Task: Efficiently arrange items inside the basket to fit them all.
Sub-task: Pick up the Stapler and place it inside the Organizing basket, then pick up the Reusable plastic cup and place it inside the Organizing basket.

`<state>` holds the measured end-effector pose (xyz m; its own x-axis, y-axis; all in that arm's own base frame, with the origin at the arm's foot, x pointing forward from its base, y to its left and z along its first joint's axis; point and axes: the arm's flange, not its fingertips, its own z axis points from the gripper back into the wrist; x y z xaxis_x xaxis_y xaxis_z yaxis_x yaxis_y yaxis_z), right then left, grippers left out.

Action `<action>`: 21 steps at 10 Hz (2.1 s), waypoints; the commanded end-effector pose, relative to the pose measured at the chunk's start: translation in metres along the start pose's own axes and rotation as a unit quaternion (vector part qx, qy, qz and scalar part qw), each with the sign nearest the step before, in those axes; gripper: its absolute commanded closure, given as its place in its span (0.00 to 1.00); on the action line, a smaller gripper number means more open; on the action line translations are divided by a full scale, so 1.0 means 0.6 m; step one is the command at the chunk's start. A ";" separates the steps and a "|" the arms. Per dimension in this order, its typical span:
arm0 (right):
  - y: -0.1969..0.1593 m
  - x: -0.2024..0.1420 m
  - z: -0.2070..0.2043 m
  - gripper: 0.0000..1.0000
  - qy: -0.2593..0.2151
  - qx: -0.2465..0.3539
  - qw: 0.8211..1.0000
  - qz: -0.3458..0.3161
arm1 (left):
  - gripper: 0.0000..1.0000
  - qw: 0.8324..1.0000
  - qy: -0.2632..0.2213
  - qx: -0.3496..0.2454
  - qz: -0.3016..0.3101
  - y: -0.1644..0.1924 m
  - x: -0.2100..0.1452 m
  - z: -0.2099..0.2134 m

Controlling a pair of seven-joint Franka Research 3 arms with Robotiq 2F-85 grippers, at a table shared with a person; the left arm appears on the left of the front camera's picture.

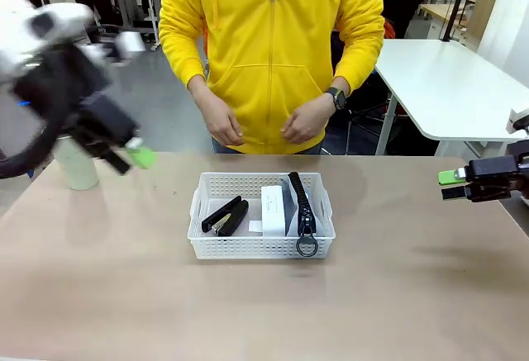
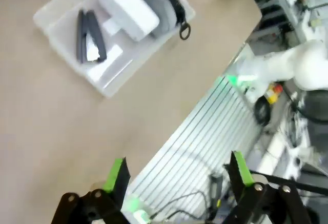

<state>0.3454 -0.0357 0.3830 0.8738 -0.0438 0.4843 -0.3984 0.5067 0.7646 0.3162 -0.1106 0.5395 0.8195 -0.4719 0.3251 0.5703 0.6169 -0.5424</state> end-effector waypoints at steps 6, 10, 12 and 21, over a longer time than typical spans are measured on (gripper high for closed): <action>0.005 0.001 0.001 0.00 0.002 -0.002 1.000 -0.008 | 0.00 0.910 -0.378 -0.153 0.075 0.262 -0.304 0.094; 0.005 0.001 0.001 0.00 0.002 -0.002 1.000 -0.008 | 0.00 0.924 -0.236 -0.237 0.188 0.386 -0.272 0.046; 0.005 0.001 0.001 0.00 0.002 -0.002 1.000 -0.008 | 0.00 0.916 -0.321 -0.191 0.144 0.352 -0.307 0.087; 0.005 0.001 0.001 0.00 0.002 -0.002 1.000 -0.008 | 0.00 0.916 -0.321 -0.191 0.144 0.352 -0.307 0.087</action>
<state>0.3454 -0.0357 0.3831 0.8738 -0.0431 0.4844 -0.3983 0.5081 0.7636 0.2921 0.1427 0.4053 0.8796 0.2134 0.4252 0.3394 0.3450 -0.8751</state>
